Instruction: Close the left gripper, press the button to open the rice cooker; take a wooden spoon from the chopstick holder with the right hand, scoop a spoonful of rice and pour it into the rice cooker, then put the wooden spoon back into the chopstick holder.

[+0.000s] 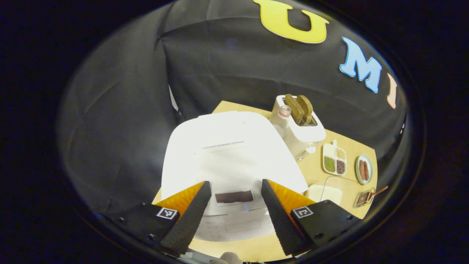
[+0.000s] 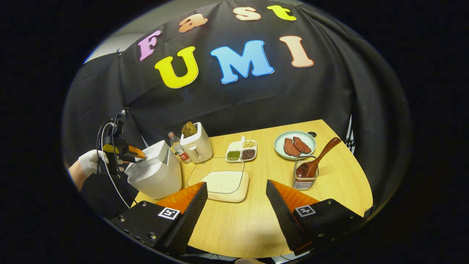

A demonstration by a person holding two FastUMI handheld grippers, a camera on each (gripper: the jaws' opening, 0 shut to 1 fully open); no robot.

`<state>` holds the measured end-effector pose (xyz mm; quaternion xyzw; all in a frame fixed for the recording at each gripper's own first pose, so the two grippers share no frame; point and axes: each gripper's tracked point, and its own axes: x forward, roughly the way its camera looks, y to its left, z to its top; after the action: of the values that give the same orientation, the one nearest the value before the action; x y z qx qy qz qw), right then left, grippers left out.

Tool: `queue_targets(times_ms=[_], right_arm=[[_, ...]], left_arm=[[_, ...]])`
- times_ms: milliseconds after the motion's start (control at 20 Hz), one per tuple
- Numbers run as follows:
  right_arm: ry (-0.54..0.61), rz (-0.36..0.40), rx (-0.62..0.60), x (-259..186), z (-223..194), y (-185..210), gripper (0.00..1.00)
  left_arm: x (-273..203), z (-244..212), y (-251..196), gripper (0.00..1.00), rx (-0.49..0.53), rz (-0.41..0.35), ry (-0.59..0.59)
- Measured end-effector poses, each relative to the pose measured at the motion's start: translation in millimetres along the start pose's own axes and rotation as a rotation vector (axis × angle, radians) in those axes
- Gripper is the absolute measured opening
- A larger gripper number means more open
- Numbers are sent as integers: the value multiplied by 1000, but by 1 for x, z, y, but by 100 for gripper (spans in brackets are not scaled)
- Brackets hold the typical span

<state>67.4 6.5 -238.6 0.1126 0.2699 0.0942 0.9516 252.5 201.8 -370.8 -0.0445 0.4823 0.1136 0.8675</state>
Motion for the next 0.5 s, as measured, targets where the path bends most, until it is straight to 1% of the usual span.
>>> queue_targets(times_ms=[50,200,300,350,400,500], right_arm=[[5,6,7,1,-2,2,98],[13,5,9,3,-5,3,98],[20,16,10,3,-6,7,98],[23,25,20,3,-7,9,98],[23,32,29,3,-7,10,98],[23,29,34,4,-5,9,98]], left_arm=[[3,-4,0,98,-1,0,11],[2,-13,2,99,18,-1,32],[5,-22,1,99,17,-1,67],[5,-24,2,97,23,0,78],[6,-23,1,99,35,1,80],[6,-24,-2,99,58,-8,85]])
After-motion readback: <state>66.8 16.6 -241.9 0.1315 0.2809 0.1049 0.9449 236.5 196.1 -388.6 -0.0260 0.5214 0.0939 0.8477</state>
